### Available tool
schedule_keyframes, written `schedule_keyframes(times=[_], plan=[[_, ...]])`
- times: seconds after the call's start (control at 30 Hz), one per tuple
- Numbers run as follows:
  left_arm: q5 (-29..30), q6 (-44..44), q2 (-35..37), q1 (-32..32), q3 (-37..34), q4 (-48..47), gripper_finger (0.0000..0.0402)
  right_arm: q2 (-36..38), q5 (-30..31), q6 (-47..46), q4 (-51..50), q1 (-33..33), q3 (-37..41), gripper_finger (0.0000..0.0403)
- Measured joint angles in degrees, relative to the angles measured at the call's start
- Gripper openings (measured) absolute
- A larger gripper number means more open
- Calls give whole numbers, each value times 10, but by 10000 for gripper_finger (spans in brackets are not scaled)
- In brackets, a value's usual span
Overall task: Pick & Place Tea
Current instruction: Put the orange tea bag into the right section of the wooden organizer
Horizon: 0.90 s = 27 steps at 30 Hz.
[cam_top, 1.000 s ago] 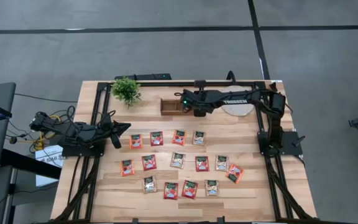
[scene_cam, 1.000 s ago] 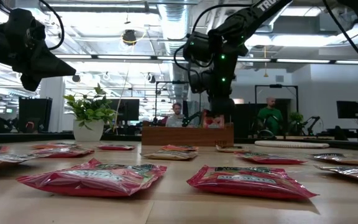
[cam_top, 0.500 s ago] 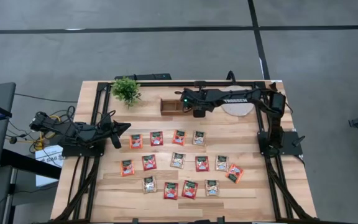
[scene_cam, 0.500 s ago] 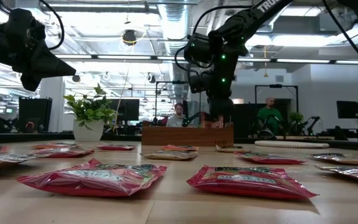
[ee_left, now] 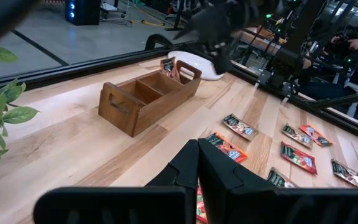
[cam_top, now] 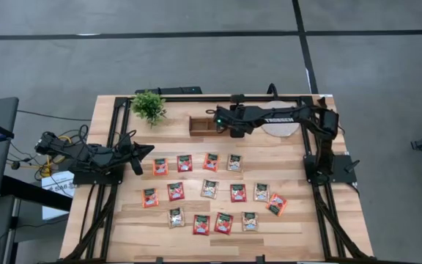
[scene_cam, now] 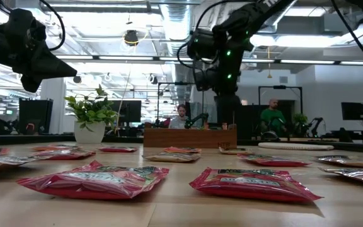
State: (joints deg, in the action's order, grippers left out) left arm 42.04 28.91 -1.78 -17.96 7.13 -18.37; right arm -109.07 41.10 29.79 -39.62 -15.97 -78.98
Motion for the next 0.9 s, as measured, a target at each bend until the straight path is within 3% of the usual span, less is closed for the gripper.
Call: schedule_keyframes(times=[0.1, 0.17, 0.3, 0.4, 0.5, 0.73, 0.9], plan=[[0, 0, 0, 0, 0, 0, 0, 24, -17, -31, -70, 19, -10, 93], [0, 0, 0, 0, 0, 0, 0, 48, -59, -70, -142, 27, -10, 93], [0, 0, 0, 0, 0, 0, 0, 101, -248, -161, -267, 27, 1, 93], [0, 0, 0, 0, 0, 0, 0, 149, -407, -222, -307, 21, 34, 93], [0, 0, 0, 0, 0, 0, 0, 204, -506, -281, -317, 28, 87, 93], [0, 0, 0, 0, 0, 0, 0, 334, -537, -445, -310, 119, 240, 93], [0, 0, 0, 0, 0, 0, 0, 397, -551, -593, -232, 212, 315, 93]])
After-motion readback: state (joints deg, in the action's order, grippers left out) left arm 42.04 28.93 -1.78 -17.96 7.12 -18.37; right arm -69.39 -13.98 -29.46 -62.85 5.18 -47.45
